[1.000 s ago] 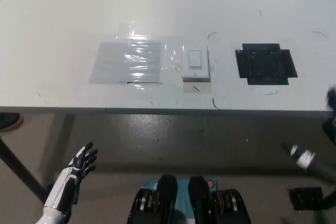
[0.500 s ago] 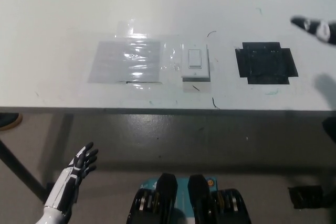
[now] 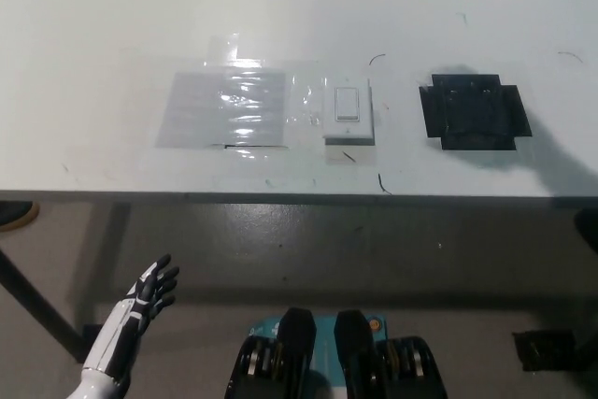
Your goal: A white switch is kept at the centre of the table close to the robot and the robot uses its right hand to press it to turn it on
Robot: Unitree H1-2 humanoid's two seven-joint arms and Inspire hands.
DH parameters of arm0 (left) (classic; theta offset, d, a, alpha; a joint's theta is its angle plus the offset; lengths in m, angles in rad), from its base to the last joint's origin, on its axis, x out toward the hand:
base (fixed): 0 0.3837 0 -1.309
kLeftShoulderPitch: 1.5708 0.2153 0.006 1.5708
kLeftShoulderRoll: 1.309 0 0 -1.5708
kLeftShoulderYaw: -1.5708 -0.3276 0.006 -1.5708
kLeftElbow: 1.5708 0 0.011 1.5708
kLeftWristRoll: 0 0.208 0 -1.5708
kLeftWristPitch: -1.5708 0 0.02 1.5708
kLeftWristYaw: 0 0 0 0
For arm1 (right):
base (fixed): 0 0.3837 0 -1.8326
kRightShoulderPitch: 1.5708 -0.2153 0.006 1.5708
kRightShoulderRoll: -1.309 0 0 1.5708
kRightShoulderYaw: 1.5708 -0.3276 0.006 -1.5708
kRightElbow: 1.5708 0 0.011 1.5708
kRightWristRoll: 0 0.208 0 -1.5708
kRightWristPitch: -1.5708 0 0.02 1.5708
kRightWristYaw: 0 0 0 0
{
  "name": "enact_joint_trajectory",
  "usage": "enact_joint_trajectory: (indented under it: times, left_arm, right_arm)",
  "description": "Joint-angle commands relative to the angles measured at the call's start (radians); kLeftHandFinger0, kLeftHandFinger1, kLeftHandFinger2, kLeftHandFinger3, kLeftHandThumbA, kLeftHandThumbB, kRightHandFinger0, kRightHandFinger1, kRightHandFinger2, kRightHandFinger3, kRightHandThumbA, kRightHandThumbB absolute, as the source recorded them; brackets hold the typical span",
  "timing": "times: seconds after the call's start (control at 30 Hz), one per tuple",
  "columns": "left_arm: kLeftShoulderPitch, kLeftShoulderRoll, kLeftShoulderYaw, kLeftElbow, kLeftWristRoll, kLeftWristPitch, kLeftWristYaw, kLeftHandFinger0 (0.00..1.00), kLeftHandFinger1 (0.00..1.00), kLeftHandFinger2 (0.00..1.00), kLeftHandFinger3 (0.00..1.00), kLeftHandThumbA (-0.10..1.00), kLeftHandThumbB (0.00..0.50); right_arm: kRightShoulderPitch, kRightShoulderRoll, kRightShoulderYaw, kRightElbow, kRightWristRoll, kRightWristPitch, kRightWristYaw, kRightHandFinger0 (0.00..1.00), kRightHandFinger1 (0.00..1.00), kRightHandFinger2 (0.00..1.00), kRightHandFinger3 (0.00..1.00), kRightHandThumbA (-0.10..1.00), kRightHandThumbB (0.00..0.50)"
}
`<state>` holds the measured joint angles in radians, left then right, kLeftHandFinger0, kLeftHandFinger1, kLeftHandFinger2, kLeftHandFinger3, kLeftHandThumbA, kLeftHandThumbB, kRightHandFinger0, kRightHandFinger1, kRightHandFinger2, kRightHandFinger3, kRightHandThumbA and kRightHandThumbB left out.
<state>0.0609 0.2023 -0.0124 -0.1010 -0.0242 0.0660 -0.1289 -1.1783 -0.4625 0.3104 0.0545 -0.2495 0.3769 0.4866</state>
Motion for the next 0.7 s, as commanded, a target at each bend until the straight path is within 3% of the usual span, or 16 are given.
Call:
enact_joint_trajectory:
  times: [0.0,0.1,0.2,0.3,0.4,0.43,0.47,0.53,0.67]
  left_arm:
    - [-0.013,0.012,-0.005,-0.023,-0.014,-0.017,-0.028,1.00,1.00,1.00,1.00,1.00,0.066]
    - [-0.009,0.009,-0.005,-0.025,-0.011,-0.018,-0.025,1.00,1.00,1.00,1.00,1.00,0.060]
    - [-0.002,0.009,-0.005,-0.044,-0.013,0.004,-0.027,1.00,1.00,1.00,1.00,1.00,0.069]
    - [-0.004,0.007,-0.008,-0.046,0.004,0.006,-0.022,1.00,1.00,1.00,1.00,1.00,0.020]
    - [-0.006,0.005,-0.011,-0.047,0.018,0.011,-0.017,1.00,1.00,1.00,1.00,1.00,0.017]
    - [-0.009,0.007,-0.015,-0.043,0.024,0.002,-0.019,1.00,1.00,1.00,1.00,1.00,0.031]
    - [-0.009,0.005,-0.017,-0.046,0.031,0.006,-0.016,1.00,1.00,1.00,1.00,1.00,0.079]
    - [-0.010,0.008,-0.021,-0.045,0.035,0.003,-0.020,1.00,1.00,1.00,1.00,1.00,0.110]
    - [-0.002,0.008,-0.024,-0.039,0.041,-0.009,-0.018,1.00,1.00,1.00,1.00,1.00,0.085]
  right_arm:
    - [-0.168,0.027,0.087,0.141,-0.055,0.075,0.116,1.00,1.00,1.00,1.00,1.00,0.310]
    - [-0.194,0.058,0.141,0.233,-0.085,0.088,0.110,1.00,1.00,1.00,1.00,1.00,0.324]
    - [-0.204,0.085,0.205,0.341,-0.132,0.010,0.094,1.00,1.00,1.00,1.00,1.00,0.303]
    - [-0.205,0.110,0.244,0.416,-0.158,0.005,0.082,1.00,1.00,1.00,1.00,1.00,0.330]
    - [-0.193,0.127,0.265,0.446,-0.173,0.019,0.078,1.00,1.00,1.00,1.00,1.00,0.335]
    - [-0.189,0.130,0.280,0.452,-0.185,0.016,0.080,1.00,1.00,1.00,1.00,1.00,0.334]
    - [-0.178,0.139,0.284,0.458,-0.190,0.019,0.072,1.00,1.00,1.00,1.00,1.00,0.332]
    - [-0.172,0.146,0.303,0.470,-0.208,0.003,0.075,1.00,1.00,1.00,1.00,1.00,0.340]
    - [-0.160,0.159,0.367,0.475,-0.262,0.009,0.093,1.00,1.00,1.00,1.00,1.00,0.353]
